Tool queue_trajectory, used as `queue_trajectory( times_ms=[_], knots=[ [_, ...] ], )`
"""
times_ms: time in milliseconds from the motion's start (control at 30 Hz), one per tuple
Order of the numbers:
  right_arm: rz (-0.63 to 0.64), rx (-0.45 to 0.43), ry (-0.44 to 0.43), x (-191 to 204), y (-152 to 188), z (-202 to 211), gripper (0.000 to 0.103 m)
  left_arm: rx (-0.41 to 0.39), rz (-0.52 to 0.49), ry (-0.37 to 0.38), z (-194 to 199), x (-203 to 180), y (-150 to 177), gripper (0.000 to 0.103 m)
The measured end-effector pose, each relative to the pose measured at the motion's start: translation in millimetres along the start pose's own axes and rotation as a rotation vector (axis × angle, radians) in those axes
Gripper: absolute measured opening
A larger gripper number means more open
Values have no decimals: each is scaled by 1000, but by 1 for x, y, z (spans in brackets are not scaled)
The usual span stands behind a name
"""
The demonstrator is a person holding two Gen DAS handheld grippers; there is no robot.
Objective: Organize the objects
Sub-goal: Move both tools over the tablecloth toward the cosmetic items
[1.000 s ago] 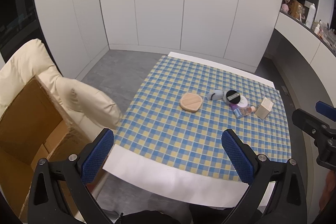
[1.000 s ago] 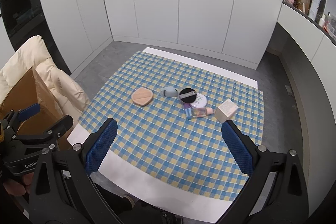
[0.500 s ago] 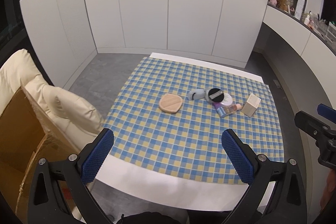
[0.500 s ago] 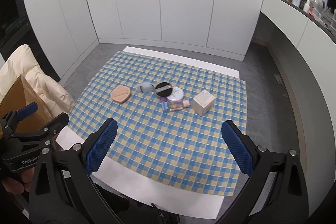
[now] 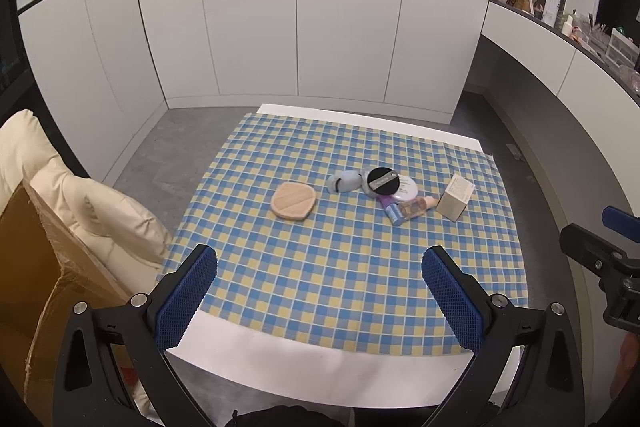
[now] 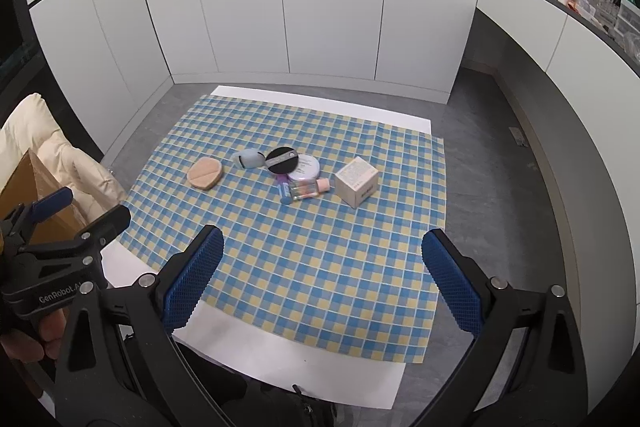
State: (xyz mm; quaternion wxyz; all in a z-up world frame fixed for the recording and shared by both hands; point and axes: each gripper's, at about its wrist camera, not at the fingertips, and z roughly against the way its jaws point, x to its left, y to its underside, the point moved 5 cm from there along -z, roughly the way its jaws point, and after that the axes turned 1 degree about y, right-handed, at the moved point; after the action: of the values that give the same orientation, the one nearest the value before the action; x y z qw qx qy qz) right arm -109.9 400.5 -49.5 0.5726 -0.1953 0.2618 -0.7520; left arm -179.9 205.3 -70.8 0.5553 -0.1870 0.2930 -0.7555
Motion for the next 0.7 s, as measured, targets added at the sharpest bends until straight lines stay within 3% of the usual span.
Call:
queue_trajectory(
  times_ms=[467, 700],
  knots=[
    [18, 12, 17, -19, -2, -10, 101, 37, 18, 50, -13, -7, -2, 102],
    [1, 93, 15, -32, 5, -40, 101, 39, -11, 0, -34, -12, 1, 102]
  ],
)
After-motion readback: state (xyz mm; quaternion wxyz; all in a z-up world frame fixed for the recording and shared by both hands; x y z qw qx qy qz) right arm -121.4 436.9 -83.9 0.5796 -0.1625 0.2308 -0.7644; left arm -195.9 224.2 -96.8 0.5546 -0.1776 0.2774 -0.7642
